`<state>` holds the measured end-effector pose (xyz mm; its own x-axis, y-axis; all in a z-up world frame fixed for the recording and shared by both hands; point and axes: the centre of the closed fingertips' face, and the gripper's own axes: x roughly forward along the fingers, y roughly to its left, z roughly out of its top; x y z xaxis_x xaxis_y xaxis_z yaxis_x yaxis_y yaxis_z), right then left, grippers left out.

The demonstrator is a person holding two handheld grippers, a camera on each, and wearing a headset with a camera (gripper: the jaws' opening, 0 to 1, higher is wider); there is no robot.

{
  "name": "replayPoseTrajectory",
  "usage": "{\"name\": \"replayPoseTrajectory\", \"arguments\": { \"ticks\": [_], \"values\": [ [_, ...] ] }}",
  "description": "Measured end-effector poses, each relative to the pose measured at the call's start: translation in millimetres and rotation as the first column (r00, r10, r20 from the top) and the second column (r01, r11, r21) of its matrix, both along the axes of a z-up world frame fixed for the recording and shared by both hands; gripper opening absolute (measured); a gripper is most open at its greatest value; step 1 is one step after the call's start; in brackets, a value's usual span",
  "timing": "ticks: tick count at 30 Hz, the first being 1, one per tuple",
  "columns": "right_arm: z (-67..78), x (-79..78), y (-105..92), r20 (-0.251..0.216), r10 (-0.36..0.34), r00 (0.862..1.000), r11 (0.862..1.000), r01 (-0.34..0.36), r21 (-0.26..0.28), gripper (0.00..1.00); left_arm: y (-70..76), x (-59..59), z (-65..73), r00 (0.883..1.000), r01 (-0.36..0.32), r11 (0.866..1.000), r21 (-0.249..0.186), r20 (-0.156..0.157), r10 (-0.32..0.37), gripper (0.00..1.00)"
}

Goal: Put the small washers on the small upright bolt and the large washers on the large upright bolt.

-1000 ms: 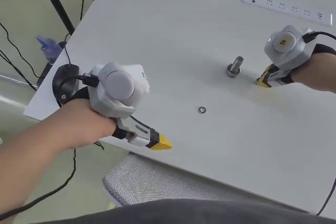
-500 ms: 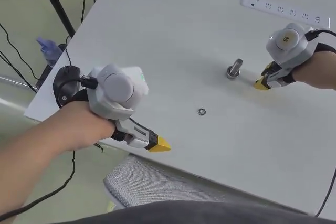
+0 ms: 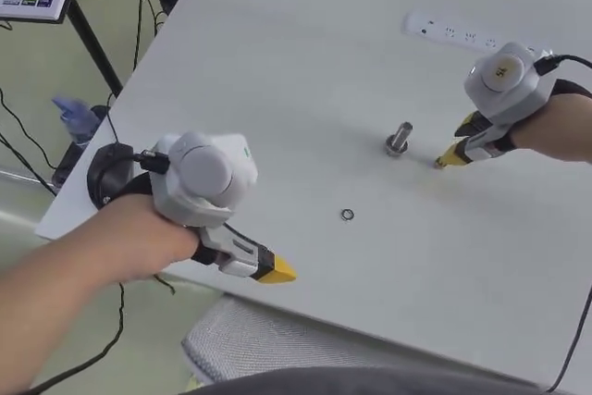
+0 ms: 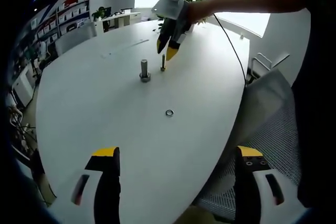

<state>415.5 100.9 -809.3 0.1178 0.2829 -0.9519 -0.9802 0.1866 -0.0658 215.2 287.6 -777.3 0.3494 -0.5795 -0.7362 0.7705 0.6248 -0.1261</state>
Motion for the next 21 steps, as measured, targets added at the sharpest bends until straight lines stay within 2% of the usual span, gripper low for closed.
{"name": "replayPoseTrajectory", "arguments": {
  "ticks": [7,12,16,21],
  "values": [
    [8.1,-7.1,-5.8,0.014,-0.020,1.000,1.000,0.020,-0.006,0.32,-1.1,-0.8,0.9,1.000,0.025,1.000,0.010,0.006,-0.025,0.89],
    [11.0,-14.9,-4.0,0.023,-0.012,1.000,1.000,0.011,0.023,0.31,0.6,2.9,3.4,1.000,0.026,1.000,0.014,0.016,-0.026,0.89],
    [15.2,-28.2,-0.4,0.019,-0.008,1.000,0.999,0.008,0.034,0.31,0.5,4.4,8.0,1.000,0.013,1.000,-0.004,0.021,-0.013,0.88],
    [18.0,-46.3,4.9,0.009,-0.002,1.000,0.999,0.002,0.037,0.31,1.3,2.5,6.0,0.999,0.023,1.000,0.000,0.024,-0.023,0.88]
  ]
}}
